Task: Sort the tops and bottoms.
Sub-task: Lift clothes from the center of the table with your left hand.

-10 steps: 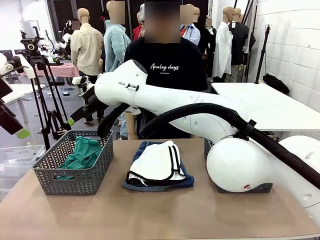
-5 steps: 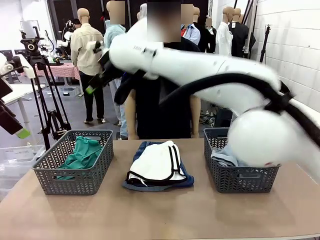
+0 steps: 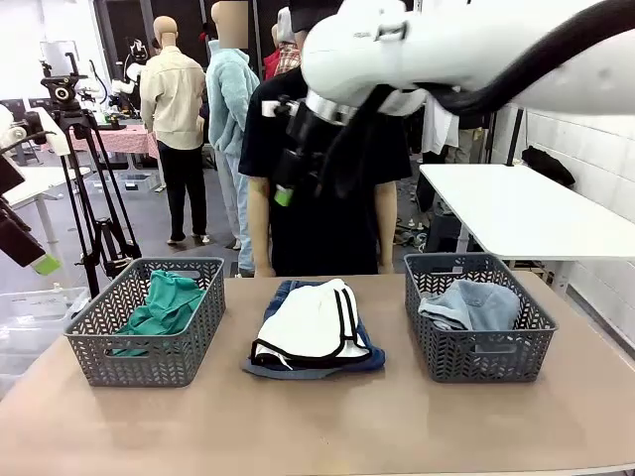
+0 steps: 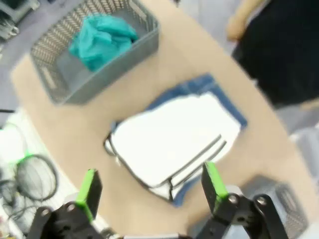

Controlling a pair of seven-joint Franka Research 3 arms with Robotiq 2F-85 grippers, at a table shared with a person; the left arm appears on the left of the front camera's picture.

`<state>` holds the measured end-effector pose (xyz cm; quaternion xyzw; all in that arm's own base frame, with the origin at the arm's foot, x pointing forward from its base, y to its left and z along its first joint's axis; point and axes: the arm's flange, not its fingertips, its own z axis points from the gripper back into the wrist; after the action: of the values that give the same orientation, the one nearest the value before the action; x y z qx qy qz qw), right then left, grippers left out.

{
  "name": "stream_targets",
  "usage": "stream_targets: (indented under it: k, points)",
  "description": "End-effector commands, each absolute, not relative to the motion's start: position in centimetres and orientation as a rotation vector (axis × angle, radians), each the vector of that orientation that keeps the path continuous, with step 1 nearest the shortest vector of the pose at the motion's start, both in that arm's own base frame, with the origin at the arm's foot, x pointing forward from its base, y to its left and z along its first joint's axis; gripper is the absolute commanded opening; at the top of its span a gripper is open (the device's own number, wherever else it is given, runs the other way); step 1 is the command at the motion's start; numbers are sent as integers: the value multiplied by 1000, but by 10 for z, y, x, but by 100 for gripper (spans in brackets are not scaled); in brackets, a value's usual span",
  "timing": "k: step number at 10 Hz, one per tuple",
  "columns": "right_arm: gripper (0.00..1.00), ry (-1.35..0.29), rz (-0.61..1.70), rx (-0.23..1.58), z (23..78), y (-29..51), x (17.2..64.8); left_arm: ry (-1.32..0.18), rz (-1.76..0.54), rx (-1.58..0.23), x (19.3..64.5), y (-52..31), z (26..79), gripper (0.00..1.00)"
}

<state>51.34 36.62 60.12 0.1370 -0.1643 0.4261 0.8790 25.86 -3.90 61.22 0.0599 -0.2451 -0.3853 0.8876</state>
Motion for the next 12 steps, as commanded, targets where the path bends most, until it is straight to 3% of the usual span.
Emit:
stream_targets:
  k: [1,3,4,6,7,8,12]
  points:
    - [100,-352,845,286,556,293,399,-506,-801,140,259,-38,613,100]
    - [100,-362,841,260,554,281,385,-506,-801,140,259,-38,613,100]
    - [100,-298,826,269,585,314,442,-506,-801,140,259,-38,613,100]
    - [100,-298,826,269,585,314,442,-506,-801,140,259,-38,613,100]
    - [100,-313,819,257,576,295,410,-506,-801,140,259,-38,613,100]
    - [100,-244,817,107,570,294,421,-506,-801,140,259,-38,613,100]
    - [100,-277,478,81,601,176,362,-506,-801,140,259,-38,613,100]
